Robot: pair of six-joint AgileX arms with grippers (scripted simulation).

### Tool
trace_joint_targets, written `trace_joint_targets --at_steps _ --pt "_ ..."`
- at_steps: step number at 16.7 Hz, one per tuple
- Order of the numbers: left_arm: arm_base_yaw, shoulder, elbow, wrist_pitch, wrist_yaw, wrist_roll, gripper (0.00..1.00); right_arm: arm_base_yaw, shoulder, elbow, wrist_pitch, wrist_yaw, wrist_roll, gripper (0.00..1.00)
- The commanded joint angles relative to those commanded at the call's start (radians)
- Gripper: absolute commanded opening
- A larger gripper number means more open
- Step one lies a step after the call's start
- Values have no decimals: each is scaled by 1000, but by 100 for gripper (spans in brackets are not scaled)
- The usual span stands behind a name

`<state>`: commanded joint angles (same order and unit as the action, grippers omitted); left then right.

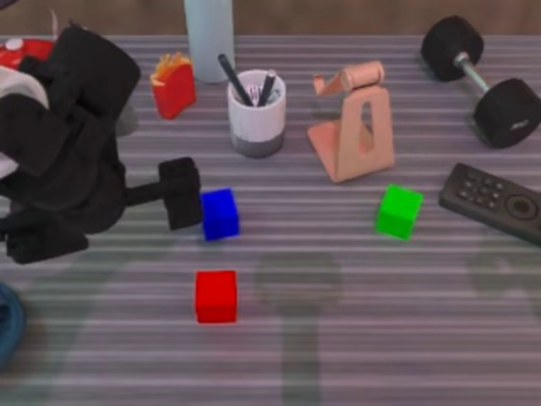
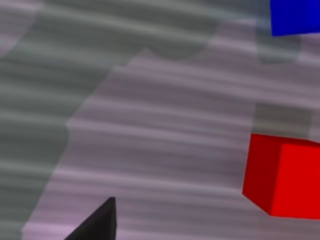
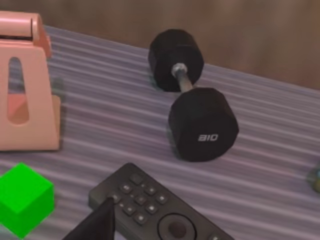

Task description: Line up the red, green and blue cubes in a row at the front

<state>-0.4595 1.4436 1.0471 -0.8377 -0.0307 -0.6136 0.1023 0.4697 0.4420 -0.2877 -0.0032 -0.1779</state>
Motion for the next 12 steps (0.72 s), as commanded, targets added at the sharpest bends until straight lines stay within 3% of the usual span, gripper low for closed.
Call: trace_joint_targets --at_steps 4,12 --pt "142 -370 -283 183 -1 82 100 75 458 363 -235 3 -142 100" --pt "381 -1076 -831 566 10 369 100 225 1315 1034 -696 8 -416 100"
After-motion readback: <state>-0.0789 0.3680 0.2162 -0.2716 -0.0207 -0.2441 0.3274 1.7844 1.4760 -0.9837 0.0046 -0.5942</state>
